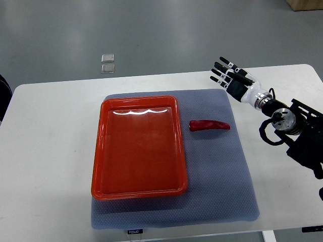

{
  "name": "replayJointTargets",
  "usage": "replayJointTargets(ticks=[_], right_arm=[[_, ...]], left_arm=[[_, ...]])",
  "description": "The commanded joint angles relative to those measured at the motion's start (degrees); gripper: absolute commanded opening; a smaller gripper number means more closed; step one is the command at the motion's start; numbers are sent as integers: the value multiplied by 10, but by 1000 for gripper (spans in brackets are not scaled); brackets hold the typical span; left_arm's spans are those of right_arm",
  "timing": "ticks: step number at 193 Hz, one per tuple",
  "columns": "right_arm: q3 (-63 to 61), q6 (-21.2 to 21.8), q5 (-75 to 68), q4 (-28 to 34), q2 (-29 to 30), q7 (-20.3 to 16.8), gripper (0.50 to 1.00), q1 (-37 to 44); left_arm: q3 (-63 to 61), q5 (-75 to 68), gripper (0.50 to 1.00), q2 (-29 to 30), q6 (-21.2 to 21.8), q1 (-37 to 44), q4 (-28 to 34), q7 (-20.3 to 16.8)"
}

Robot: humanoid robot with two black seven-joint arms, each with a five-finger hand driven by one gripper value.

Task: Place red pepper on red tray
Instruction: 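Reach the right hand down toward the red pepper beside the tray, then close the right hand's fingers around the red pepper and lift it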

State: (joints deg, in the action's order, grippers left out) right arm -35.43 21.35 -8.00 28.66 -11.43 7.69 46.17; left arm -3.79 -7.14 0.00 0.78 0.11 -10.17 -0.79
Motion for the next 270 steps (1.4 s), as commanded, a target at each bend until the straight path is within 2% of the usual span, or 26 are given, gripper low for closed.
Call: replayJointTargets(ticks=[1, 40, 81, 119, 155, 193, 221, 245, 270], right_arm=[[0, 0, -1, 0, 1, 0, 915, 1], [3, 5, 11, 1, -2, -1, 915, 3], [2, 7, 152, 8, -4, 1, 913, 11], [3, 55, 334, 25, -41, 3, 913, 27], [4, 136, 513, 46, -81, 36, 913, 47], [5, 136, 742, 107, -109, 87, 913, 46], [12, 136, 837, 130, -106, 91, 911, 45], [60, 85, 882, 148, -100, 91, 911, 48], [150, -36, 899, 149, -96, 91, 907, 59]], left_arm=[[-1, 0, 1000, 0, 0, 0, 1, 0], [0, 0, 1000, 0, 0, 0, -1, 0], [-3, 1, 1000, 0, 4, 0, 4, 0], [-1, 1, 1000, 0, 4, 0, 2, 0], [-2, 0, 1000, 0, 4, 0, 3, 0], [-2, 1, 1000, 0, 4, 0, 2, 0], [-2, 1, 1000, 0, 4, 0, 3, 0], [-2, 0, 1000, 0, 4, 0, 2, 0], [-2, 1, 1000, 0, 4, 0, 3, 0]])
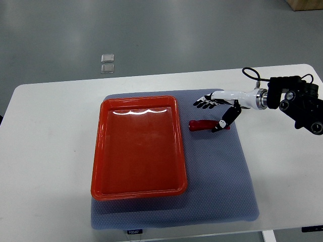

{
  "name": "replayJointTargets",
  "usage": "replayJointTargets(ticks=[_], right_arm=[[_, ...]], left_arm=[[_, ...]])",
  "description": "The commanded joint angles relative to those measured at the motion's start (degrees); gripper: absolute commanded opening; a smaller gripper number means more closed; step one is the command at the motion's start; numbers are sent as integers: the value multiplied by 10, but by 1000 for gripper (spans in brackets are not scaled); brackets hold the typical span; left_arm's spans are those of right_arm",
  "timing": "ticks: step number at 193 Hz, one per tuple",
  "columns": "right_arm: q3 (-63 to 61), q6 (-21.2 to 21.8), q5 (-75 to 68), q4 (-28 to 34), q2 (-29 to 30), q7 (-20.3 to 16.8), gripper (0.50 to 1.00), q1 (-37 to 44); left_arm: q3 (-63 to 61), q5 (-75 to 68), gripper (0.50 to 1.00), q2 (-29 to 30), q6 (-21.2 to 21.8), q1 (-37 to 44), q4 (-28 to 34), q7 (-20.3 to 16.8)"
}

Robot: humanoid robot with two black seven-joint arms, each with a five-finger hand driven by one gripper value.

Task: Place red pepper on red tray
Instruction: 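Close the right hand's fingers around the red pepper and lift it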

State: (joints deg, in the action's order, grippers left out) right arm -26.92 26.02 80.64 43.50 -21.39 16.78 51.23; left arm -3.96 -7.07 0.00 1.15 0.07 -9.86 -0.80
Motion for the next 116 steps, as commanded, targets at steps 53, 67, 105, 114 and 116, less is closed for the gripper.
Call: replayJointTargets(ticks=[53, 67, 105, 114, 116], right_arm=[[143, -166, 6, 1, 7, 1, 862, 21], [143, -166, 6, 1, 7, 1, 813, 21], [143, -166, 5, 2, 7, 1, 719, 21], [143, -166, 5, 2, 7, 1, 695, 22], [143, -166, 5, 2, 7, 1, 688, 22]], left_arm=[[0, 0, 1000, 0, 0, 0, 0, 0], [0, 0, 1000, 0, 0, 0, 0, 0], [0, 0, 1000, 0, 0, 0, -1, 0], [0, 0, 1000, 0, 0, 0, -1, 0], [0, 0, 1000, 0, 0, 0, 0, 0]])
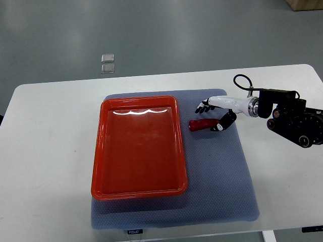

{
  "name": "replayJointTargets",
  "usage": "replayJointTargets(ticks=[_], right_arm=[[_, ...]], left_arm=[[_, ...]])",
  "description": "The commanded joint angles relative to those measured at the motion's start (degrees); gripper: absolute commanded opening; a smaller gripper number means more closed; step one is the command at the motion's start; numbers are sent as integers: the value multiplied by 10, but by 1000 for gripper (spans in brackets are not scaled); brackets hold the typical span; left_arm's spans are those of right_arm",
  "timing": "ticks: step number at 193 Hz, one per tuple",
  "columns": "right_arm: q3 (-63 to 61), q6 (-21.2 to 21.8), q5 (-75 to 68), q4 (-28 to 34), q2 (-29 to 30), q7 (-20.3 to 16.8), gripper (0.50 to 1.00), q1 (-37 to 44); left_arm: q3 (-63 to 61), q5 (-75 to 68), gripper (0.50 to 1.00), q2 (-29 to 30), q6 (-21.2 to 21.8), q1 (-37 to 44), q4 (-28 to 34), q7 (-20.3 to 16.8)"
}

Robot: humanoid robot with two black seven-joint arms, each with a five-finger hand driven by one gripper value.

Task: Place red pepper on red tray
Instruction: 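Close the right hand's fingers around the red pepper and lift it, then carry the pepper over the tray and open the right hand to release it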

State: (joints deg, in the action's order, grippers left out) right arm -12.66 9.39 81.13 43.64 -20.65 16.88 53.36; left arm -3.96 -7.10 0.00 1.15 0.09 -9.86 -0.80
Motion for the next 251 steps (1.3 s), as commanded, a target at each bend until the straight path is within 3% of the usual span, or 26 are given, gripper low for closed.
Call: replayJointTargets(ticks=[1, 26, 73, 167, 193, 251], right_arm=[[0, 0, 0, 0, 0, 0, 684, 1], [0, 1, 0, 0, 0, 0, 637, 1], [0, 1, -1, 0, 0, 2, 500, 2], [-10, 31, -36, 12, 6, 45, 500, 65], [-10, 26, -38, 38, 44, 50, 500, 78], [48, 25, -18, 17, 156, 39, 500, 100]], left_arm=[[0, 0, 1000, 0, 0, 0, -1, 0], [0, 0, 1000, 0, 0, 0, 0, 0], [0, 1, 1000, 0, 0, 0, 0, 0], [0, 1, 1000, 0, 0, 0, 0, 0], [0, 0, 1000, 0, 0, 0, 0, 0], [0, 0, 1000, 0, 0, 0, 0, 0]])
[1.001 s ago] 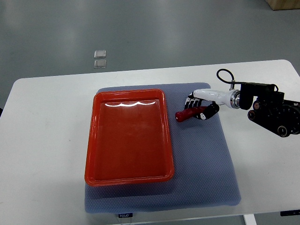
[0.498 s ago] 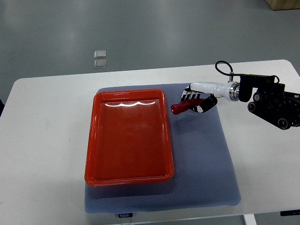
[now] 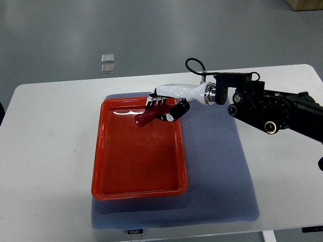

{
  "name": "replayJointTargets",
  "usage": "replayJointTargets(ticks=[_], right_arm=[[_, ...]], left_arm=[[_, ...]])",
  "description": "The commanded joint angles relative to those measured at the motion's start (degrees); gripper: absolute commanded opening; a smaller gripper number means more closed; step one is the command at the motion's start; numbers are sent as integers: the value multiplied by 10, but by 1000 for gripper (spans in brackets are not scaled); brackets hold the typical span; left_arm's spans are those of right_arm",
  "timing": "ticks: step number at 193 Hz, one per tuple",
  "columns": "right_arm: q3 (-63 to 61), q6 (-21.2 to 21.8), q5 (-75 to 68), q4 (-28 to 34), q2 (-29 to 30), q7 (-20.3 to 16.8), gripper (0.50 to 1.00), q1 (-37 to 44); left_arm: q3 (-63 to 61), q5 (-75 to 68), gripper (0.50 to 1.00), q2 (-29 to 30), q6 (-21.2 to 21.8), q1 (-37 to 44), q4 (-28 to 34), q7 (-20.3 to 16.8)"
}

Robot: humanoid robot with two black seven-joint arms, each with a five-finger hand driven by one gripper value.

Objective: Place red pepper on red tray

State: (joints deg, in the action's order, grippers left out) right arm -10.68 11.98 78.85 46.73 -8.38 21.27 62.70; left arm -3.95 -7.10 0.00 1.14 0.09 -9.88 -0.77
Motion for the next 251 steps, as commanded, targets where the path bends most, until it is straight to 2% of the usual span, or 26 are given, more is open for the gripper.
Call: replayJointTargets(ticks=[1, 35, 58, 72, 85, 89, 112, 143, 156, 177, 205, 234, 251], right_arm=[[32, -1, 5, -16, 37, -5, 500, 7], [62, -7, 5, -31, 55, -13, 500, -1], [63, -9, 5, -31, 55, -13, 558, -4], [62, -9, 5, -31, 52, -13, 621, -3], [60, -10, 1, -31, 47, -13, 766, -4], [59, -10, -2, -31, 47, -13, 795, -4], [53, -10, -7, -31, 43, -12, 858, -3], [29, -2, -32, -30, 24, -11, 860, -4], [-3, 9, -87, -30, 13, -10, 903, -6], [-27, 39, -184, -31, -10, -13, 905, -12], [-46, 38, -280, -37, -31, -14, 905, -16], [-108, 34, -406, -53, -35, -74, 911, -77], [-152, 35, -448, -60, -34, -88, 913, -112]], left_arm=[[0, 1, 1000, 0, 0, 0, -1, 0], [0, 1, 1000, 0, 0, 0, 0, 0], [0, 0, 1000, 0, 0, 0, -1, 0], [0, 1, 1000, 0, 0, 0, -1, 0], [0, 0, 1000, 0, 0, 0, 0, 0], [0, 0, 1000, 0, 0, 0, 0, 0], [0, 1, 1000, 0, 0, 0, 0, 0], [0, 0, 1000, 0, 0, 0, 0, 0], [0, 1, 1000, 0, 0, 0, 0, 0], [0, 0, 1000, 0, 0, 0, 0, 0], [0, 1, 1000, 0, 0, 0, 0, 0], [0, 0, 1000, 0, 0, 0, 0, 0], [0, 1, 1000, 0, 0, 0, 0, 0]])
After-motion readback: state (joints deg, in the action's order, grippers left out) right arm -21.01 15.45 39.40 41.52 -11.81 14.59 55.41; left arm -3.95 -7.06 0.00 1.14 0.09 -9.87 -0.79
